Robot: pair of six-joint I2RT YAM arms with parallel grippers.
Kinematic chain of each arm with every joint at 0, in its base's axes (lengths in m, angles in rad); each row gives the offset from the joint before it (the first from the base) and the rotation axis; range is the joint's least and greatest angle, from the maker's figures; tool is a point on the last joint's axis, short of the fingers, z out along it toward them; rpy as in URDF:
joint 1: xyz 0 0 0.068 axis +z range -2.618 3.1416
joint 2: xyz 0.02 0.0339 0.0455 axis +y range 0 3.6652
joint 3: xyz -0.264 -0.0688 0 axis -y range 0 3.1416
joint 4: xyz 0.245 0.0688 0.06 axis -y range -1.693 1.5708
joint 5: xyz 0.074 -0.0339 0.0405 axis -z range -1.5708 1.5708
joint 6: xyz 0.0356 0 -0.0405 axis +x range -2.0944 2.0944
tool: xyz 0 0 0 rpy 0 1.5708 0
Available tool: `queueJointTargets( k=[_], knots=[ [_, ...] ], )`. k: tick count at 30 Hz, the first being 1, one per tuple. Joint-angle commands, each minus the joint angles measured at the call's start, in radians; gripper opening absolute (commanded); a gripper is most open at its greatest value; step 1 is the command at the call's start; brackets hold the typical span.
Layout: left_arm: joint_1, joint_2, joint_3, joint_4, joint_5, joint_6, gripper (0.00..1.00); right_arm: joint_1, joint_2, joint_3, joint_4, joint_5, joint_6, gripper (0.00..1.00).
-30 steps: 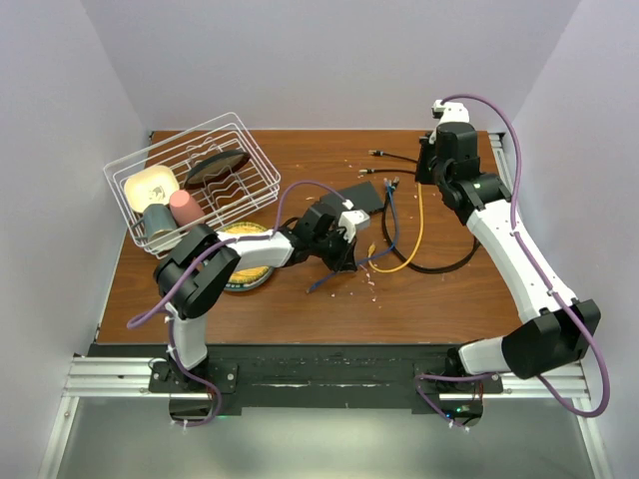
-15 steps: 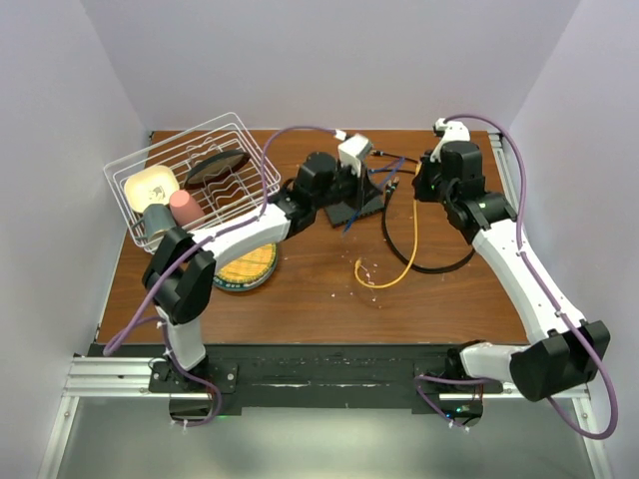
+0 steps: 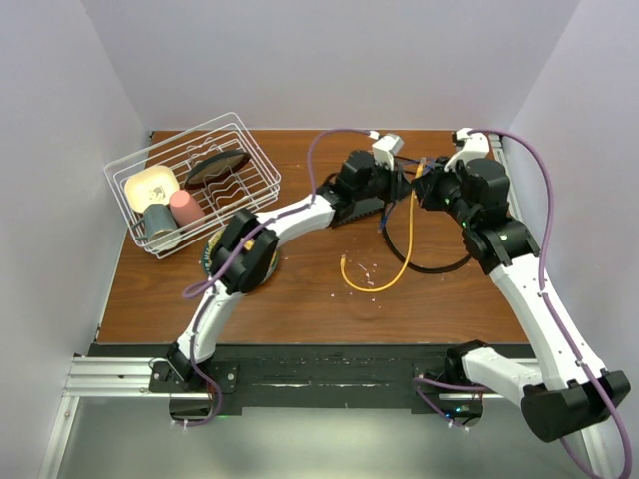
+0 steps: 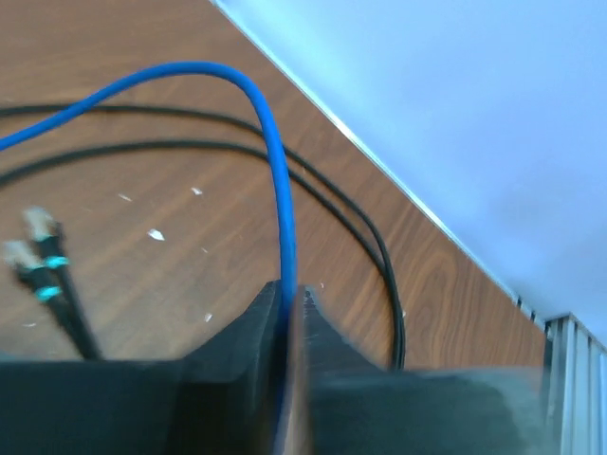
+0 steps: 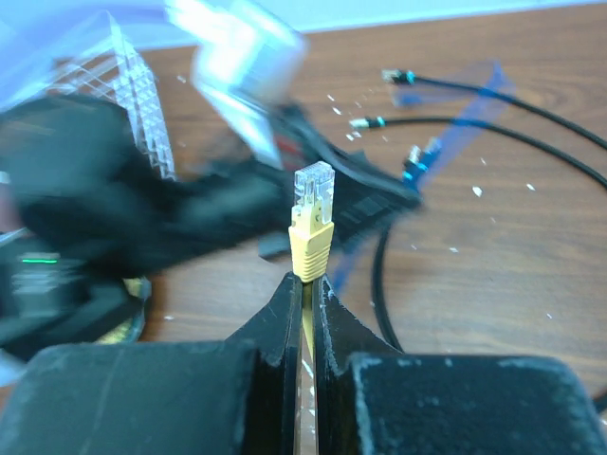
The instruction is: Insert the plug into the switch port
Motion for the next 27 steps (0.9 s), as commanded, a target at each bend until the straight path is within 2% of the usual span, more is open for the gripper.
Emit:
queueJointTargets(
  k=[1,2,3,9,13,18,22,27],
  knots=[
    [-0.048,0.058,0.123,0.017,0.061,-0.012,0.62,-0.001,-0.026,-0.004,0.059,-0.037,0.034,0.00],
    [-0.051,0.055,0.121,0.012,0.050,0.002,0.89,-0.001,-0.023,-0.001,0.058,-0.035,0.028,0.00],
    [-0.057,0.046,0.114,0.006,0.041,0.017,1.00,-0.001,-0.025,-0.001,0.055,-0.029,0.026,0.00],
    [0.000,-0.112,-0.095,0.075,-0.046,0.083,1.00,-0.002,-0.020,-0.022,0.067,-0.035,-0.016,0.00],
    [0.099,-0.220,-0.242,0.079,0.006,0.030,1.00,-0.001,-0.023,-0.051,0.082,-0.103,-0.104,0.00],
    [0.196,-0.380,-0.483,0.132,0.030,0.054,1.00,-0.001,-0.031,-0.120,0.136,-0.095,-0.153,0.00],
    [0.224,-0.474,-0.567,0.112,0.030,0.117,1.00,-0.001,0.009,-0.190,0.179,-0.135,-0.158,0.00],
    [0.245,-0.471,-0.580,0.095,0.050,0.164,0.99,0.008,0.084,-0.240,0.240,-0.186,-0.121,0.00]
  ],
)
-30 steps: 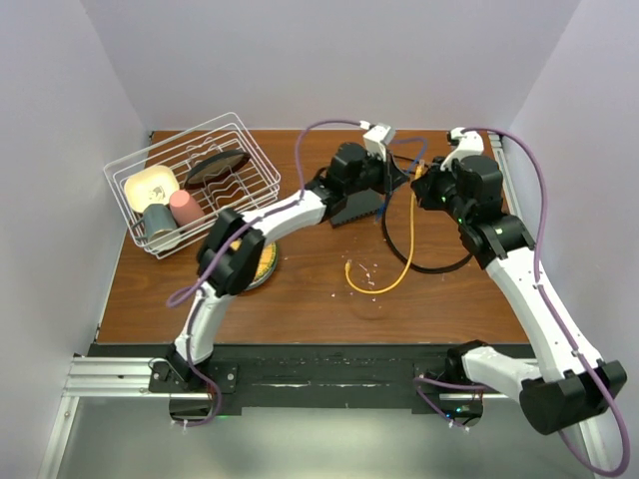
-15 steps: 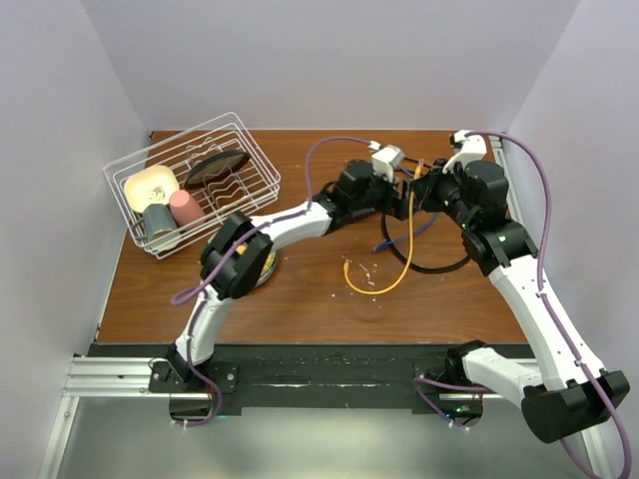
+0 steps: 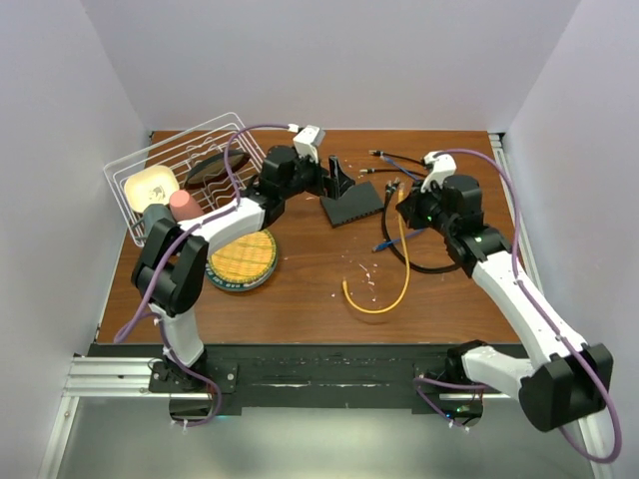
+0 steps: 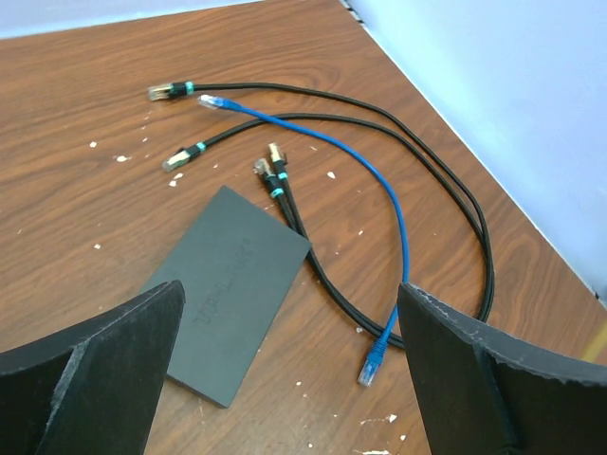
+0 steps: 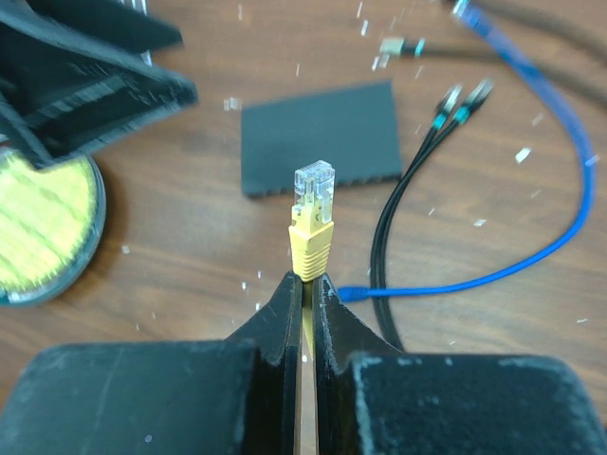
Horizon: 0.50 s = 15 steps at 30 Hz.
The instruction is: Insert the plug into the switch port
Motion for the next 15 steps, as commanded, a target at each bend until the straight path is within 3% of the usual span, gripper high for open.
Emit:
queueJointTargets(
  k=[1,8,15],
  knots=[
    [0.000,-0.007,-0.003,0.033,0.042,0.063,0.99,0.014,0.067,-0.021,0.084,-0.058,0.015,0.00],
    [0.016,0.023,-0.034,0.266,0.299,-0.101,0.95,0.121,0.167,-0.008,0.118,0.027,0.027,0.00],
    [0.011,0.029,-0.042,0.320,0.364,-0.170,0.81,0.151,0.230,0.007,0.155,0.042,0.064,0.00]
  ],
)
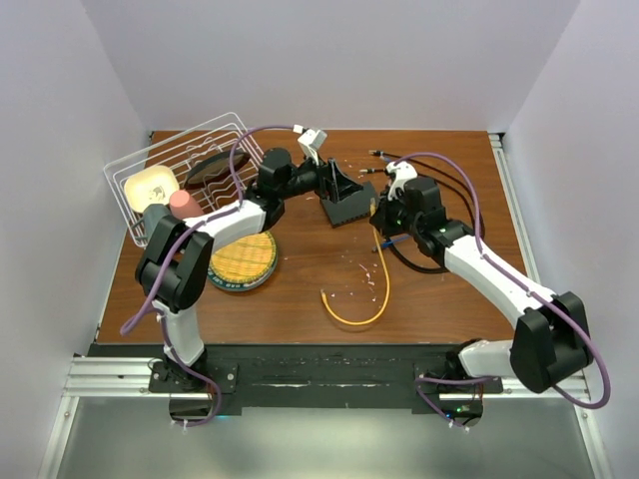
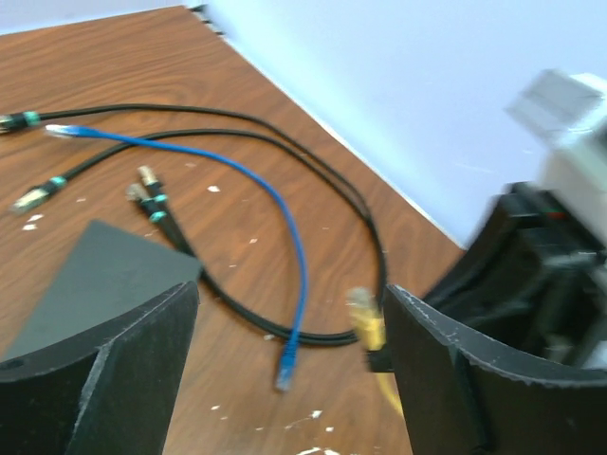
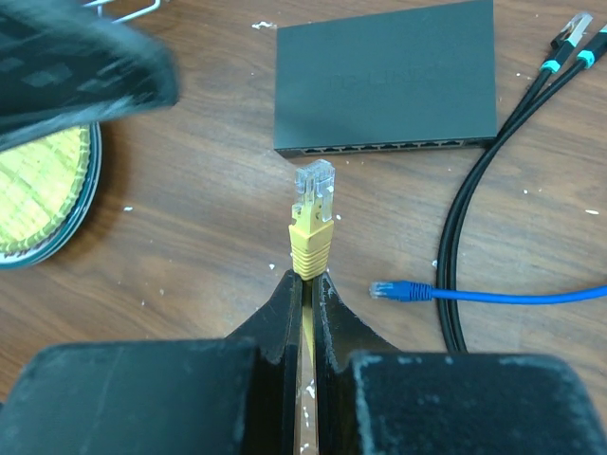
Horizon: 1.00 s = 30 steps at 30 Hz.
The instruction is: Insert the plug into the switch port
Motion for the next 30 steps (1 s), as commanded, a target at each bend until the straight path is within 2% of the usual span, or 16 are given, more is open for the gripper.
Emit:
queueJointTargets(
  k=[1,9,12,17,18,19,20,21,23,24,28,29,30],
  knots=[
    [0.001,-0.002,-0.007,0.085,0.080,-0.041,0.80,0.020,0.025,0.034,0.066,0.036,0.038,0.00],
    [-0.052,0.026,0.064,-0.105,0.005,0.076,0.79,0.047,0.041,0.057,0.065,0.071,0.054,0.00],
    [-0.069,0.047,0.084,-0.123,-0.002,0.078,0.79,0.054,0.036,0.056,0.075,0.071,0.063,0.00],
    [-0.085,0.069,0.099,-0.117,0.010,0.073,0.72,0.062,0.036,0.056,0.077,0.069,0.069,0.00],
    [-0.088,0.073,0.101,-0.114,0.011,0.070,0.68,0.065,0.038,0.053,0.078,0.066,0.072,0.00],
    [-0.088,0.078,0.104,-0.108,0.024,0.067,0.53,0.066,0.036,0.051,0.080,0.066,0.072,0.00],
    [-0.089,0.083,0.108,-0.100,0.028,0.062,0.43,0.068,0.035,0.050,0.081,0.066,0.073,0.00],
    [-0.088,0.093,0.113,-0.099,0.030,0.053,0.25,0.071,0.030,0.047,0.083,0.065,0.075,0.00],
    [-0.089,0.101,0.118,-0.097,0.025,0.045,0.11,0.074,0.026,0.042,0.092,0.056,0.072,0.00],
    [-0.089,0.099,0.113,-0.097,0.018,0.042,0.00,0.074,0.023,0.033,0.095,0.051,0.066,0.00],
    [-0.088,0.064,0.040,0.008,-0.006,0.019,0.00,0.076,-0.013,0.008,0.114,0.049,0.050,0.00],
    [-0.088,0.050,0.020,0.036,-0.001,0.019,0.00,0.074,-0.023,0.005,0.112,0.060,0.049,0.22],
    [-0.086,0.046,0.010,0.048,0.004,0.019,0.00,0.074,-0.033,-0.001,0.111,0.059,0.052,0.30]
  ],
)
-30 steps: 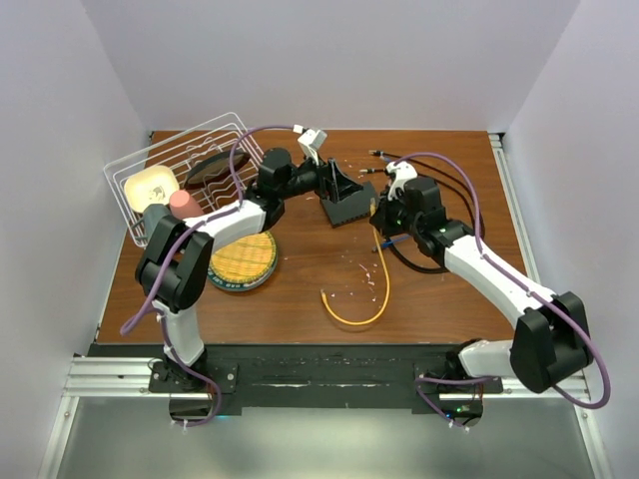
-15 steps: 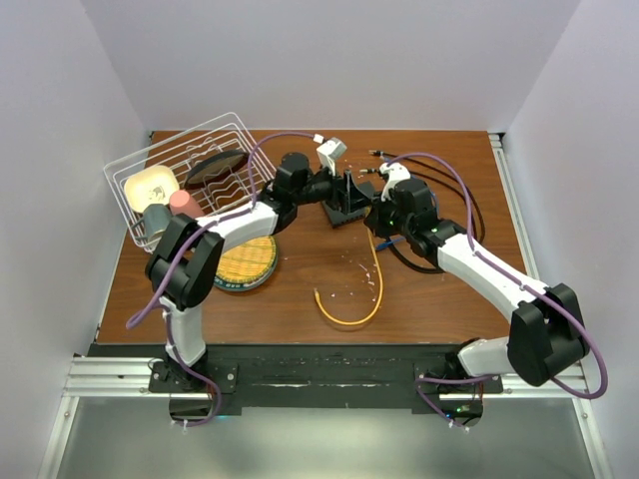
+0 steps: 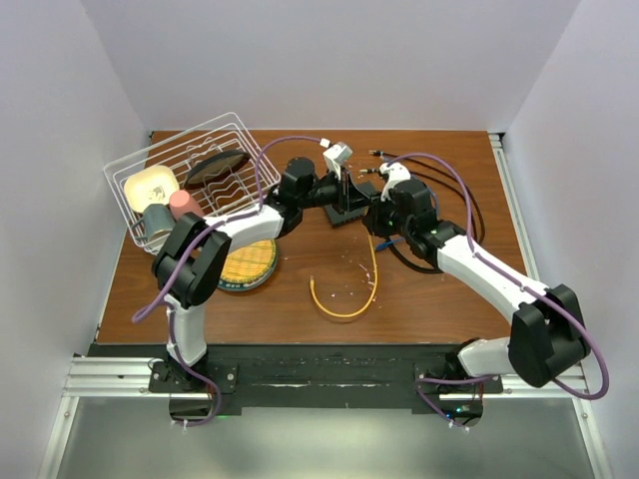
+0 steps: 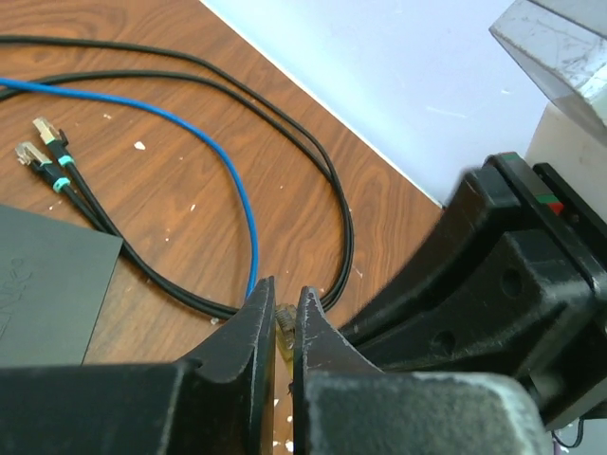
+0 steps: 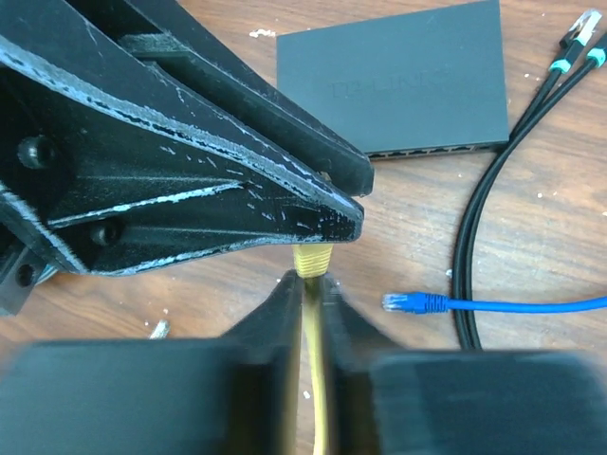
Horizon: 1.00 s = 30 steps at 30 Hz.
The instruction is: Insert the plug into the switch port
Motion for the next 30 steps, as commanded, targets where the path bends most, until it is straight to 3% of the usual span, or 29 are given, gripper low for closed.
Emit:
queueJointTargets(
  k=[1,3,6,13,19,30],
  knots=[
    [0.015,-0.045,-0.058,0.118,-0.018,0.002,0.00,0.013,-0.088,-0.008,0.070,-0.015,0.001,0.43],
    [0.025,-0.063,-0.092,0.174,0.005,-0.025,0.00,0.011,-0.117,-0.008,0.070,-0.018,-0.008,0.62],
    [0.055,-0.089,-0.170,0.318,0.051,-0.109,0.00,-0.009,-0.148,-0.021,0.092,-0.094,-0.010,0.66],
    [0.104,-0.123,-0.257,0.524,0.140,-0.223,0.00,-0.095,-0.182,-0.108,0.291,-0.335,0.069,0.59],
    [0.114,-0.129,-0.268,0.656,0.173,-0.323,0.00,-0.096,-0.165,-0.136,0.369,-0.375,0.101,0.51],
    [0.114,-0.115,-0.262,0.695,0.182,-0.369,0.00,-0.079,-0.113,-0.146,0.432,-0.388,0.132,0.40]
  ],
)
